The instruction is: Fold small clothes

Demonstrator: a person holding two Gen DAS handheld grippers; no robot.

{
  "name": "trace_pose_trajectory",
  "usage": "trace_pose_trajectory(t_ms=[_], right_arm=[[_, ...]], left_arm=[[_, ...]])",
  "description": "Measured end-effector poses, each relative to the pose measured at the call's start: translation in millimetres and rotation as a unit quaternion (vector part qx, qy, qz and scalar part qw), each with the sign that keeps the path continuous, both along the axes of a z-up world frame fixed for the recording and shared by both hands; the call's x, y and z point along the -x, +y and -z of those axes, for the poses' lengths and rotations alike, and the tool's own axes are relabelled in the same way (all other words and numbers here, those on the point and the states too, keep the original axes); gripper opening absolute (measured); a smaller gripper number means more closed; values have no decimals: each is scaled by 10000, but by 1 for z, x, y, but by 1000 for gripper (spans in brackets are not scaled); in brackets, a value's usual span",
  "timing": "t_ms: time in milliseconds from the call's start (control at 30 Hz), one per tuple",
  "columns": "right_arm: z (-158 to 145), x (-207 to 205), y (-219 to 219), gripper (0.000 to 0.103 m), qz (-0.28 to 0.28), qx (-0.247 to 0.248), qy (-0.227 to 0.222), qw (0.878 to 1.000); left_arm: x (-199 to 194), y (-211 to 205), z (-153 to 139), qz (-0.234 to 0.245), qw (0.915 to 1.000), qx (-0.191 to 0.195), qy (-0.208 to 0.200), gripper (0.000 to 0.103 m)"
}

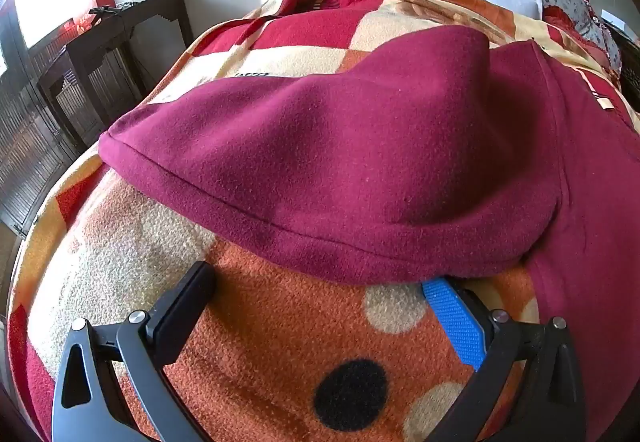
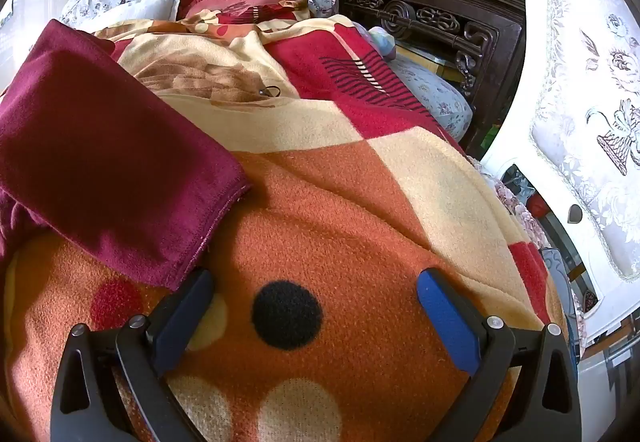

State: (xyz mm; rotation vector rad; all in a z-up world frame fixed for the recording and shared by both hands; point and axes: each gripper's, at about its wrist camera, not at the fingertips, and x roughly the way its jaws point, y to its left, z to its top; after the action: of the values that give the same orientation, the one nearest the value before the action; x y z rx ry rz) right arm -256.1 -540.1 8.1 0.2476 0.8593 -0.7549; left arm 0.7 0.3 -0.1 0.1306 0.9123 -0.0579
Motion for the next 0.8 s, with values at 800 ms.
trace_pose_trajectory(t_ms=[800], right_arm=[[1,-1,0,103,-13,6,52,10000]], left_arm=[[80,-36,-46,611,9967,-279,-466,103]])
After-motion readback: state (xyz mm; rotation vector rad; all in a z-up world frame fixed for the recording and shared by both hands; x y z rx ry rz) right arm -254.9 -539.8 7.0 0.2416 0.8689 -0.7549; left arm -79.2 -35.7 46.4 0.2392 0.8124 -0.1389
